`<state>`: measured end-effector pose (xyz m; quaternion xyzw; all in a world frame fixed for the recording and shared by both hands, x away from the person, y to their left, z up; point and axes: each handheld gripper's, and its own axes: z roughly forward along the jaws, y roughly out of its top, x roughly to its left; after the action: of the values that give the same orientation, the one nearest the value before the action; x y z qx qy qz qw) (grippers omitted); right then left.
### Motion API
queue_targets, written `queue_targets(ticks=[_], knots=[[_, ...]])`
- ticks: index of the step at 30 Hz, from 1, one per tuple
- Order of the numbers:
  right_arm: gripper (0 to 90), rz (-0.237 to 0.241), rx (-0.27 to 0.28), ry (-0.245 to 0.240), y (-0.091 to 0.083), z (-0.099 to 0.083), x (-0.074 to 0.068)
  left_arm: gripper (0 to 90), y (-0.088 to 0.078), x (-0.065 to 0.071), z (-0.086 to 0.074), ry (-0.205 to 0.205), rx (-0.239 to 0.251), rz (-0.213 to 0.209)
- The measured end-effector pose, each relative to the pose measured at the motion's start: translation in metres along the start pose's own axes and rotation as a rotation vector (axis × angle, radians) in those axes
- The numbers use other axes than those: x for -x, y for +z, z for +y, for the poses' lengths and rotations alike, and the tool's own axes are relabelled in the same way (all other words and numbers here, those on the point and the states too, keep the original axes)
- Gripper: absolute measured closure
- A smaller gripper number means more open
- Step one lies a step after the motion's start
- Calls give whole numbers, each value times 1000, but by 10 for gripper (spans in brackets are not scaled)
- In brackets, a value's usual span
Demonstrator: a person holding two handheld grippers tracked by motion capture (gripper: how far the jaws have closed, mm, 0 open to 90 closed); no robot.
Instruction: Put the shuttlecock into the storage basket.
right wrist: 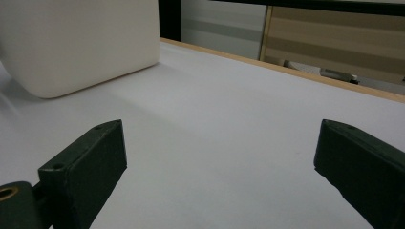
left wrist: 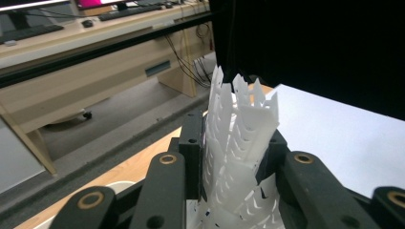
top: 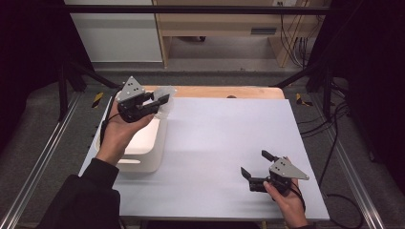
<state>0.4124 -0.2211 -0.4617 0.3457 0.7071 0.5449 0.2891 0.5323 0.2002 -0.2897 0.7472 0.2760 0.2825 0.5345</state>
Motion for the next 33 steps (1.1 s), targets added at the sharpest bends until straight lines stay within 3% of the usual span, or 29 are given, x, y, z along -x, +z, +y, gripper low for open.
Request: queue_targets(ticks=[8, 33], knots=[[39, 7, 0, -11, 1, 0, -2, 707, -5, -19, -2, -28, 17, 31], [38, 6, 8, -7, -1, 0, 0, 707, 10, -52, -20, -114, 22, 88]])
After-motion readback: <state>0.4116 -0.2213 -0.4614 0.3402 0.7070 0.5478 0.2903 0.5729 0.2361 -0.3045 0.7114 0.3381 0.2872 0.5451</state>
